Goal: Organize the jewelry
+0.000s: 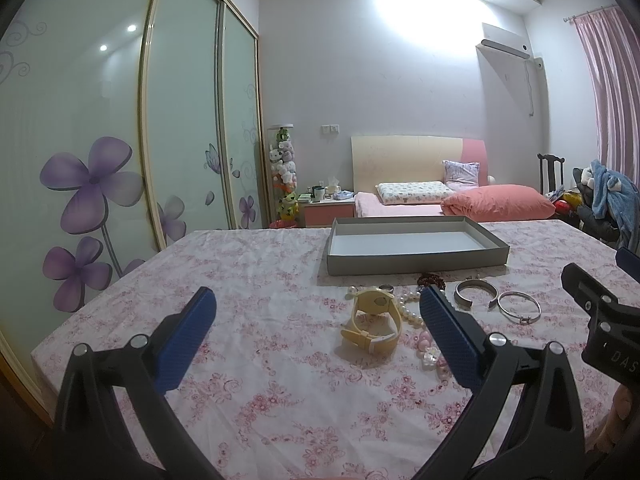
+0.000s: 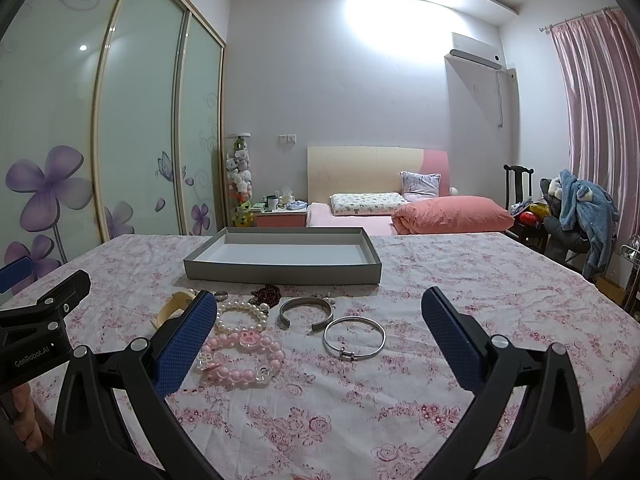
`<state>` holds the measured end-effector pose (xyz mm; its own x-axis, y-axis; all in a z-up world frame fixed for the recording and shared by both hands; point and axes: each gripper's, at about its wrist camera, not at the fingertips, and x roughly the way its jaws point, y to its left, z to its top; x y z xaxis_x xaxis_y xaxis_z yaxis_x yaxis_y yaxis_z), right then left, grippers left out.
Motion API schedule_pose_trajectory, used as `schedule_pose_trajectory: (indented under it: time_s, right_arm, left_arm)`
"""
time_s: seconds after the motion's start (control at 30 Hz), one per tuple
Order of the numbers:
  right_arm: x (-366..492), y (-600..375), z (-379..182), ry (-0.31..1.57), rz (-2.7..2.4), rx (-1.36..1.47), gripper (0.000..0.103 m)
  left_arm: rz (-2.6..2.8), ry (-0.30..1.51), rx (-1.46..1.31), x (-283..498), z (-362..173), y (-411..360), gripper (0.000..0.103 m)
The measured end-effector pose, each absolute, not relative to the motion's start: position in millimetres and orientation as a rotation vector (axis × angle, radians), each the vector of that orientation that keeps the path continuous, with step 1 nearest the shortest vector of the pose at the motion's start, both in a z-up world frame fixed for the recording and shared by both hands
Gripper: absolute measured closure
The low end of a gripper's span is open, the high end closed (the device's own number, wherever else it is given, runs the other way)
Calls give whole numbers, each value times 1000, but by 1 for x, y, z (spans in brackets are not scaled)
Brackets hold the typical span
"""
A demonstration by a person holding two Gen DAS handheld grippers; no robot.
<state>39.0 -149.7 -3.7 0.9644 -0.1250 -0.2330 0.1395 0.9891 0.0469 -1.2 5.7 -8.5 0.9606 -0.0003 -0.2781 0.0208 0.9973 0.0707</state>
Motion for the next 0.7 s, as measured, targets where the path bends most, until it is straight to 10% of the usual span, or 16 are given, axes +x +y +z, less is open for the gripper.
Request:
schedule_pose_trajectory:
  time_s: [0.7]
  right_arm:
    - [52,-159,-16,305,-142,97,2]
  left_arm:
    - [-127,527,96,55,-28,-16,4]
